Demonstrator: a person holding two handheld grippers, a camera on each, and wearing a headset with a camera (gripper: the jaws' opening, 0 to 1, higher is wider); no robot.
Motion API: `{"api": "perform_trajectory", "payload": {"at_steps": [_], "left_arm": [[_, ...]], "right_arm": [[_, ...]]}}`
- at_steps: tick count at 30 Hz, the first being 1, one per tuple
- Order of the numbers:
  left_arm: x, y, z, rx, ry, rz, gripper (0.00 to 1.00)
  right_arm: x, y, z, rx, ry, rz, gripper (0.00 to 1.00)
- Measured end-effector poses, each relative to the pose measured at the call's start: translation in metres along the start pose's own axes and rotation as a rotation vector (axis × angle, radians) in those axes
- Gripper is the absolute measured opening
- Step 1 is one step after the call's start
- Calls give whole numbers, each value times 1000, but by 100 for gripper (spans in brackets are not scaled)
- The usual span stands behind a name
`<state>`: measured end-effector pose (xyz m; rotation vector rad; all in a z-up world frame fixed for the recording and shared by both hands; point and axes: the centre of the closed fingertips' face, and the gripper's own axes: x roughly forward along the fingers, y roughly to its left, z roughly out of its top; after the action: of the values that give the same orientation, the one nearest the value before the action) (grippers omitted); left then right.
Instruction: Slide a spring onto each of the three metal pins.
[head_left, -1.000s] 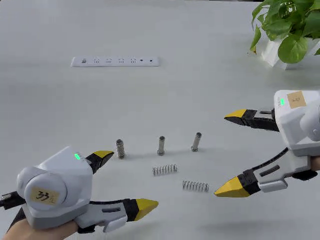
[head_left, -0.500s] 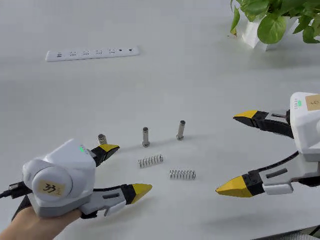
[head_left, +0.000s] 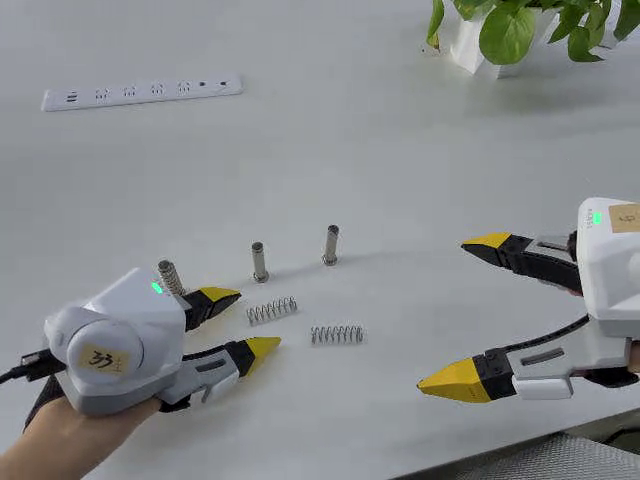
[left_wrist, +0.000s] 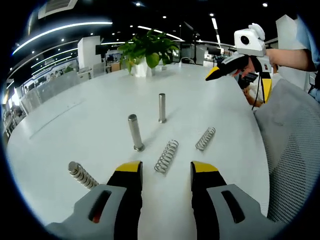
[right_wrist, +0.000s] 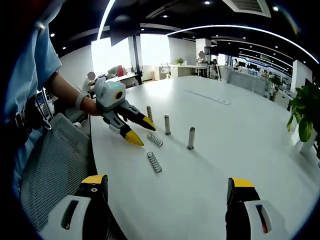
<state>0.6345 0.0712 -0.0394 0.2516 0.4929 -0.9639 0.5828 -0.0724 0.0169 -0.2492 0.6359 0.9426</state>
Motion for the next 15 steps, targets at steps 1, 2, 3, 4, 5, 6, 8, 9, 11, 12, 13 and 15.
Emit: {"api": "perform_trajectory", "payload": {"at_steps": [1,2,3,4,5,6,8,9,11,12,13,15], "left_arm": [[1,0,0,-1,-2,-2,32],[1,0,0,-1,-2,-4,31],[2,0,0,1,-3,-6,29],[3,0,-1,2,-2,-7,28],[3,1,-1,2,-2,-6,27],[4,1,-1,3,-2,-7,27],[4,1,-1,12,-3,-9,25],[4,1,-1,15,-2,-10,24],[5,2,-2,16,1,-11,22],[6,2,-3,18,4,-12,21],[6,2,-2,21,-4,-17,21],[5,3,-3,20,2,-14,19]], "right_arm": [[-1,0,0,2,-1,-2,99],[-1,0,0,5,-1,-5,99],[-2,0,-1,10,-1,-7,99],[-2,0,-1,11,-3,-8,99],[-3,0,-1,13,-6,-11,99],[-3,0,-1,15,-5,-12,99],[-4,1,-3,17,-3,-16,99],[-4,2,-4,18,-3,-16,99],[-4,3,-5,23,1,-14,99],[-4,4,-6,24,3,-14,99],[-4,5,-7,24,6,-12,99],[-4,6,-7,25,9,-10,99]]}}
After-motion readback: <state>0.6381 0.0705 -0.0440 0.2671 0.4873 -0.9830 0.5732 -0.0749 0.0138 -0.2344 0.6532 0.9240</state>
